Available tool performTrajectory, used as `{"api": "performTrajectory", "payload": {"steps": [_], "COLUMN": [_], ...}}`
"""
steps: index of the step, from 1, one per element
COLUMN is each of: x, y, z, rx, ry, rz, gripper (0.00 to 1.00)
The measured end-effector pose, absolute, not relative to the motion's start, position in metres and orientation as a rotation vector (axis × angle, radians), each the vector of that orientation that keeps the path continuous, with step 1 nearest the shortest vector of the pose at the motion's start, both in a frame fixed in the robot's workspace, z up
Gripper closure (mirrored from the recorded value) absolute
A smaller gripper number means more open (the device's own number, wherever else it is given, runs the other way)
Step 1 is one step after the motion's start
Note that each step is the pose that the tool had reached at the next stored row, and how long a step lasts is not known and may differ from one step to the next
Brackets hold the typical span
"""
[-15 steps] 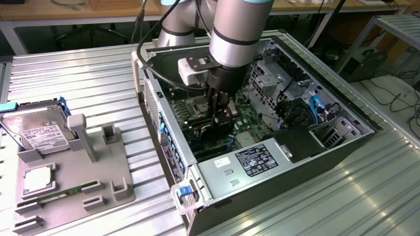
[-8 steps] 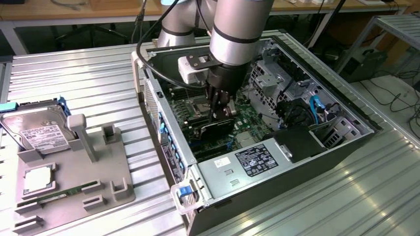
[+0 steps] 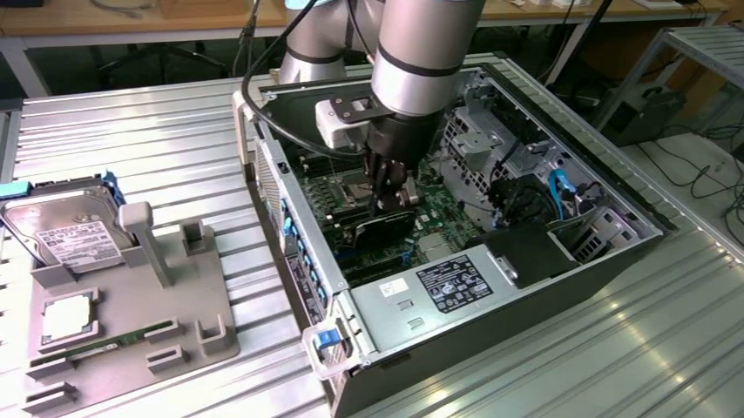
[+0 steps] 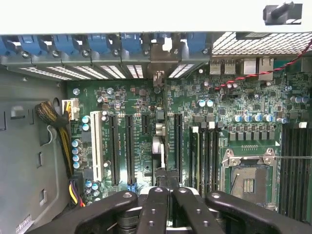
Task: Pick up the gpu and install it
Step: 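Insert the gpu into the slot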
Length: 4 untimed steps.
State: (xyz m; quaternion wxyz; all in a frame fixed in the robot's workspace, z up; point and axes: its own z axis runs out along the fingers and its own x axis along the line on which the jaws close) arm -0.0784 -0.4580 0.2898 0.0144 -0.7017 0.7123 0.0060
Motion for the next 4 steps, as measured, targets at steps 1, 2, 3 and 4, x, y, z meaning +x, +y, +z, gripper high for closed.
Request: {"api": "performTrajectory", "payload": {"steps": [1,2,3,4], "x": [-0.0784,-0.0784,-0.0784,-0.0784], "y": [-0.4580,-0.4580,-0.4580,-0.4580], "z": [0.2898,0.2897,0.2898,0.2898], "rx": [-2.184,-2.184,-2.184,-2.184], "ry": [2.218,2.218,2.218,2.218], "rz": [0.019,0.019,0.019,0.019], "gripper": [0.89,0.89,0.89,0.89]}}
